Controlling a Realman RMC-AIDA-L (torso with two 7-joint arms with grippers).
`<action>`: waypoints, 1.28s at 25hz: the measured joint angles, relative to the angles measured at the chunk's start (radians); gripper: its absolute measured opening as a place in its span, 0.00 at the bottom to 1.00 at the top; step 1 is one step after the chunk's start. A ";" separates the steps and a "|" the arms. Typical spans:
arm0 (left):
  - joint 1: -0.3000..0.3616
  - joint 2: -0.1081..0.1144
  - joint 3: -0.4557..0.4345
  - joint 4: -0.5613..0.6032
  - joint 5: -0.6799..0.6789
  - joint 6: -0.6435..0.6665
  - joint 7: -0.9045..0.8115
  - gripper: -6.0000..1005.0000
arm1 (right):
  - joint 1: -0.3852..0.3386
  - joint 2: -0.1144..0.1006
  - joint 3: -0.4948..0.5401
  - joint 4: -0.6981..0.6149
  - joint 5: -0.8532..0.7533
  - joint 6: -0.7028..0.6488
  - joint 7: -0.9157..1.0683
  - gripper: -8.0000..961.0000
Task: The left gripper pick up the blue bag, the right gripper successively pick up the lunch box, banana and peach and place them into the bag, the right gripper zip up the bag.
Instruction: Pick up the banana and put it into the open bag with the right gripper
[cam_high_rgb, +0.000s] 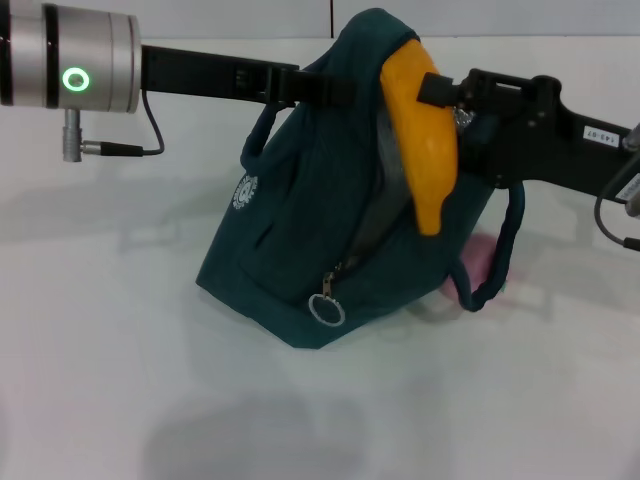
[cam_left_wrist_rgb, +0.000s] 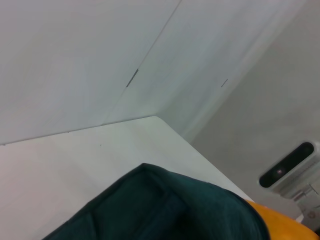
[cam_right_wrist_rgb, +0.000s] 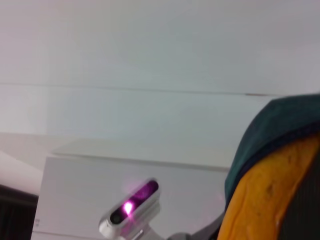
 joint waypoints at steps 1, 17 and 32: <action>0.000 0.000 0.000 0.000 0.000 0.000 0.000 0.06 | 0.000 0.000 0.000 0.000 0.000 0.000 0.000 0.47; 0.002 -0.002 0.023 0.000 -0.023 0.001 0.001 0.06 | -0.004 0.013 -0.030 -0.009 0.021 0.107 -0.058 0.47; 0.005 0.000 0.019 0.000 -0.023 -0.005 0.001 0.06 | -0.012 0.010 -0.093 -0.006 0.016 0.116 -0.049 0.48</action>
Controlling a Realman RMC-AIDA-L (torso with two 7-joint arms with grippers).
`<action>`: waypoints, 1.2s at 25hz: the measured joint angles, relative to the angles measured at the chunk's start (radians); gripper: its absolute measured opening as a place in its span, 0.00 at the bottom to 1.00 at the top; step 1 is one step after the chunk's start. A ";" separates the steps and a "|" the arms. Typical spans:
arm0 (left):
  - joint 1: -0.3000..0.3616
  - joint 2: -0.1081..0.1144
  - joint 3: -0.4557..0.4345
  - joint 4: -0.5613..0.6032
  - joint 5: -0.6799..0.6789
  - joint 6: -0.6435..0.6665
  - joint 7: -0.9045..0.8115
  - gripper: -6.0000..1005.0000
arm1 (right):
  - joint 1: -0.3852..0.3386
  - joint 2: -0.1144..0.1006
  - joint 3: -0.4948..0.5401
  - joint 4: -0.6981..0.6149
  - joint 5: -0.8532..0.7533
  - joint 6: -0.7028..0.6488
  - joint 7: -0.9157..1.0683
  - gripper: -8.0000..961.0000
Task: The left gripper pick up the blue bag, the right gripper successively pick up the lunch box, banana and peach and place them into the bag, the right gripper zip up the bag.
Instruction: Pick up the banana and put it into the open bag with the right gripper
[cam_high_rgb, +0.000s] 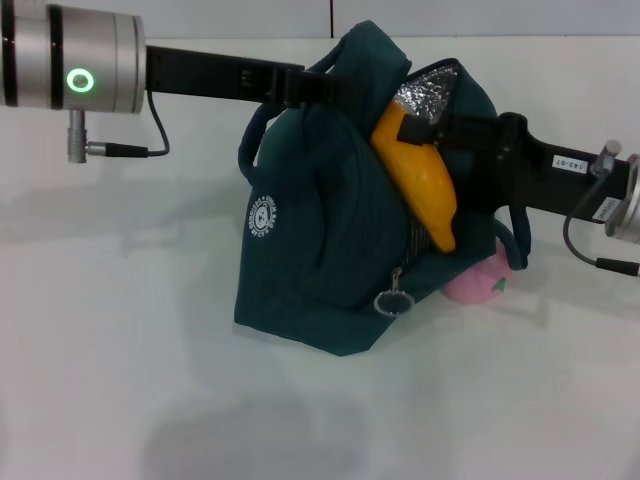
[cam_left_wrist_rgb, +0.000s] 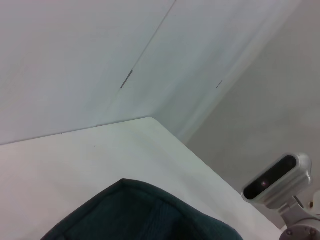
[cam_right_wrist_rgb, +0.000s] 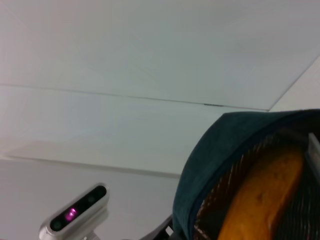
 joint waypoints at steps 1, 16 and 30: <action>0.000 0.000 0.000 0.000 0.000 0.000 0.000 0.06 | 0.002 0.000 -0.003 0.000 0.000 0.000 0.000 0.48; 0.008 0.003 -0.004 0.000 -0.002 -0.002 -0.001 0.06 | 0.022 -0.025 -0.009 -0.022 -0.002 -0.060 0.015 0.47; 0.002 0.005 -0.004 0.000 -0.001 0.000 -0.006 0.06 | 0.053 -0.038 -0.012 -0.023 -0.077 -0.051 0.052 0.48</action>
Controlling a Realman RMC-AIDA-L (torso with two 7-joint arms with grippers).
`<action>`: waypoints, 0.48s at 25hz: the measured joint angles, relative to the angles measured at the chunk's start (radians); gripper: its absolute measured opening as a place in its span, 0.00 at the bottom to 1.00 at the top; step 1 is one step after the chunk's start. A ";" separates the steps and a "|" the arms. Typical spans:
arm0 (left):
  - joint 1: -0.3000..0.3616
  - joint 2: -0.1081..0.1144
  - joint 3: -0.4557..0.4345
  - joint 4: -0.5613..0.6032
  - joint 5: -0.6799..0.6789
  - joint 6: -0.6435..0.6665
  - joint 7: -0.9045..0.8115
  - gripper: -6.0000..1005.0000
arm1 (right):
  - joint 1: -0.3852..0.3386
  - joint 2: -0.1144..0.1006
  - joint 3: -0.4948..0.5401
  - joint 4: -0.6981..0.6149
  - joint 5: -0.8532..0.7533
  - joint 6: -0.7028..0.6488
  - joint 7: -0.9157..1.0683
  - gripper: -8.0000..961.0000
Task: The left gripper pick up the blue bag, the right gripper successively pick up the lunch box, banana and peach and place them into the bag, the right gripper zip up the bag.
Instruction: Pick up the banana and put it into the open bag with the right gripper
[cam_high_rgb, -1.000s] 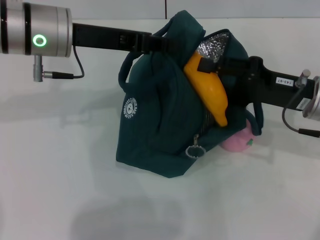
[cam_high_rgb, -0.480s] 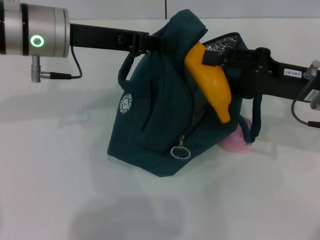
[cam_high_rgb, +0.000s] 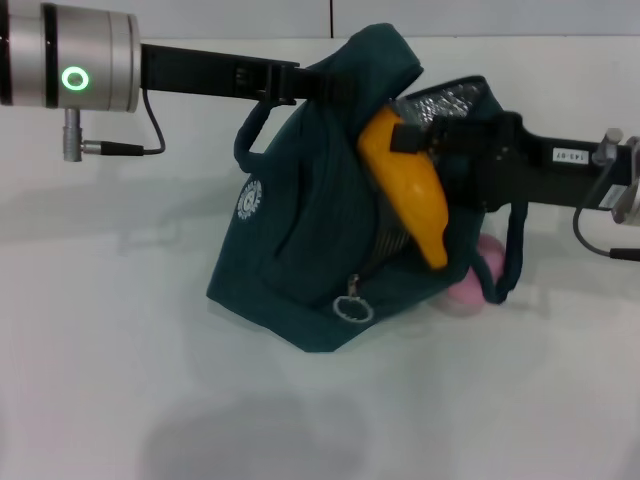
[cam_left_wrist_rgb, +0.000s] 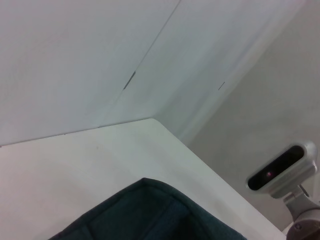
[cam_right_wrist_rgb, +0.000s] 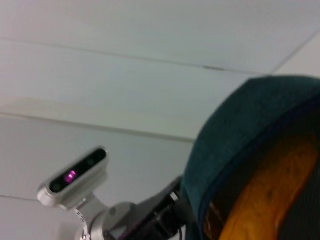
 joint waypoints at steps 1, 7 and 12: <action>0.000 0.000 0.000 0.000 0.000 0.000 0.000 0.06 | 0.003 -0.001 0.000 0.000 -0.011 -0.002 0.009 0.49; 0.005 0.001 -0.001 0.000 -0.002 0.000 0.000 0.06 | 0.005 -0.005 0.000 -0.023 -0.028 -0.016 0.015 0.50; 0.008 0.002 -0.003 -0.001 -0.002 0.000 0.001 0.06 | -0.003 -0.008 0.000 -0.040 -0.037 -0.018 0.011 0.61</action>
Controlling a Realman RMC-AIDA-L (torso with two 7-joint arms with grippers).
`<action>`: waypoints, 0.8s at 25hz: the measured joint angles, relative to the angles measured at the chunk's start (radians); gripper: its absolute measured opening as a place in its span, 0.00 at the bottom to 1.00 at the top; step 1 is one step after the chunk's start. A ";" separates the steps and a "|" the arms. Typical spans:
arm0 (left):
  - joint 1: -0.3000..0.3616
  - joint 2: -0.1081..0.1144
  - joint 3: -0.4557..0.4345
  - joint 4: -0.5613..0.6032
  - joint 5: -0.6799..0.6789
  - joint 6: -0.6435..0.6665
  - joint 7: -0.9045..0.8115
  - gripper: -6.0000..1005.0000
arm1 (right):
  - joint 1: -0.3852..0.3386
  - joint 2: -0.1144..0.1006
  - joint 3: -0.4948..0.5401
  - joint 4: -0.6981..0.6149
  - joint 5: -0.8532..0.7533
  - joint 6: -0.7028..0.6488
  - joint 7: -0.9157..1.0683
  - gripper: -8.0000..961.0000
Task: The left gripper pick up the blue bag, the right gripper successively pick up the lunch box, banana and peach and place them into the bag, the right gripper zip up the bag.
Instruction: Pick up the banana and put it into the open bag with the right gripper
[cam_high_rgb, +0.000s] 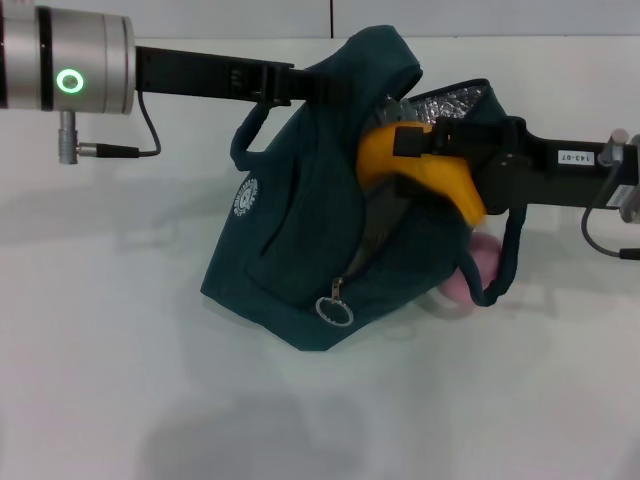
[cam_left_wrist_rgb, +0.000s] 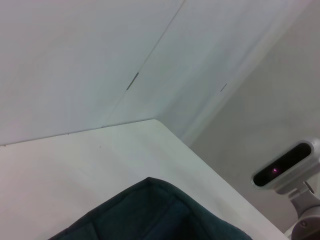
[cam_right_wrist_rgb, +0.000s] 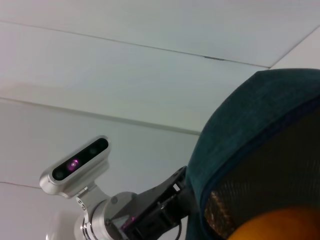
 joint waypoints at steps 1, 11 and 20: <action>0.000 0.000 0.000 0.000 0.000 0.000 0.000 0.06 | -0.001 -0.001 0.000 0.000 -0.002 -0.001 0.002 0.65; 0.002 -0.001 -0.011 0.000 -0.001 -0.001 -0.002 0.06 | -0.061 -0.033 0.048 -0.030 0.005 -0.085 -0.007 0.88; 0.004 -0.004 -0.024 0.000 0.000 -0.005 0.001 0.06 | -0.131 -0.034 0.234 -0.152 0.008 -0.379 -0.226 0.88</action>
